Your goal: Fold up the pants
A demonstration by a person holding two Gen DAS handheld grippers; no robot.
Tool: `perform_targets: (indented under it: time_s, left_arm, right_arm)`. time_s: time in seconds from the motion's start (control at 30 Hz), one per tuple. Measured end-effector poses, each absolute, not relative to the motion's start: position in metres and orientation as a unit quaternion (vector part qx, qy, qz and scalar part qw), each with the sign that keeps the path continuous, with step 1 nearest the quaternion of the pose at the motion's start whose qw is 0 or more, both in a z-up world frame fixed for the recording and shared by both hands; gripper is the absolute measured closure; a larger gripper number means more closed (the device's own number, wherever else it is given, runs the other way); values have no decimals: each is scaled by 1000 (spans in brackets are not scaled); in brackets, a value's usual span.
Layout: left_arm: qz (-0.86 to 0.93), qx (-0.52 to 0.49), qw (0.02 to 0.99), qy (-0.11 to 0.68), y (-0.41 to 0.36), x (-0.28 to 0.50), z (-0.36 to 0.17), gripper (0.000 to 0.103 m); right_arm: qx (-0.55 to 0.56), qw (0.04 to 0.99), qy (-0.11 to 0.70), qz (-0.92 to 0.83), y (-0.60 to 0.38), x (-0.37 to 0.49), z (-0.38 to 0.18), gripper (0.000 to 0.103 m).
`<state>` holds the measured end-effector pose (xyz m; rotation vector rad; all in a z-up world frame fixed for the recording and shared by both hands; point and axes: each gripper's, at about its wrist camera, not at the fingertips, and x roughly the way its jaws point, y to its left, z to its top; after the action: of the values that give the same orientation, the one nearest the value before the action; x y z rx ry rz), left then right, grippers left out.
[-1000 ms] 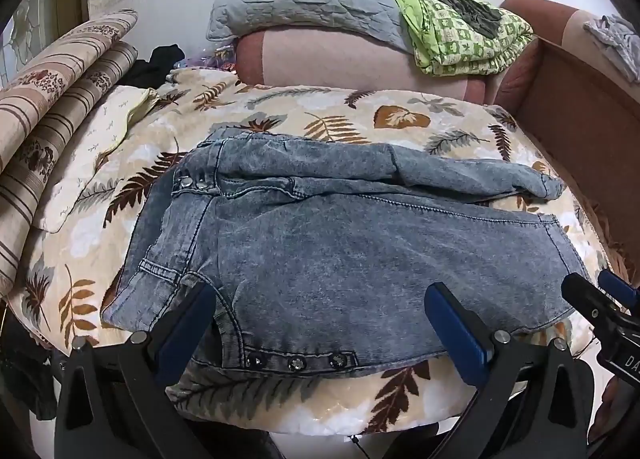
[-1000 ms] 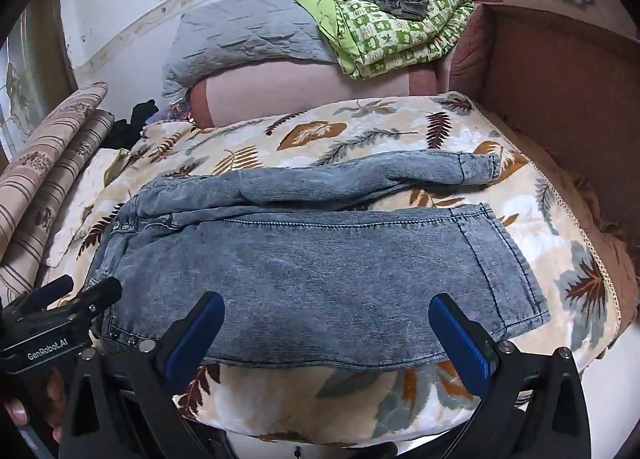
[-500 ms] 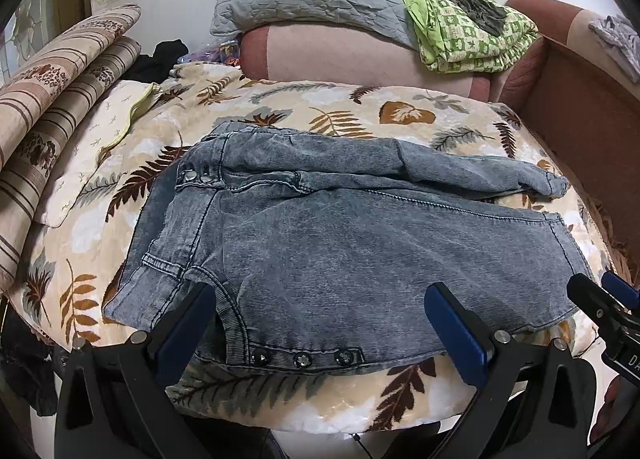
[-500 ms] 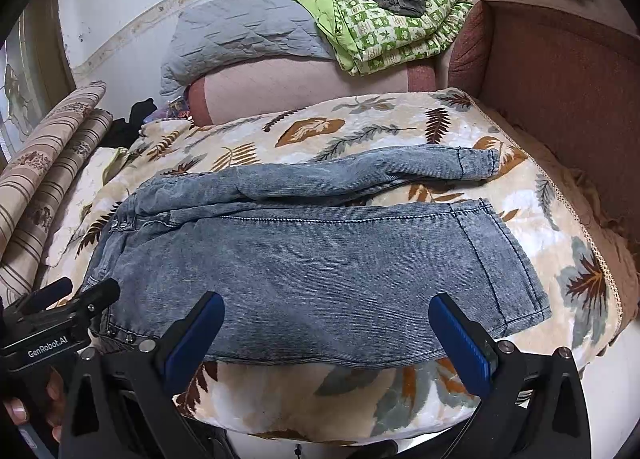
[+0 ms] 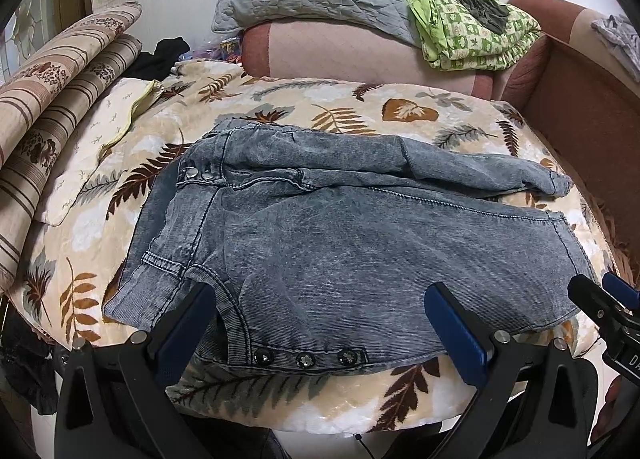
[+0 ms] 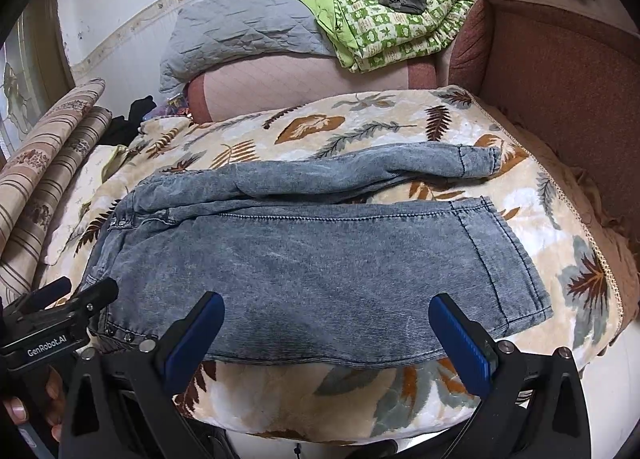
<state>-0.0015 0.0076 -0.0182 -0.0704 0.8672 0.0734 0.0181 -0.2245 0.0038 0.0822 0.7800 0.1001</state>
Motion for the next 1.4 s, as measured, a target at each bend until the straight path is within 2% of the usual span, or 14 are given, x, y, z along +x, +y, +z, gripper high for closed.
perform_targets:
  time_s: [1.4]
  left_arm:
    - [41, -33, 903, 427, 9, 2, -24, 0]
  right_arm:
    - [46, 918, 391, 47, -225, 20, -7, 0]
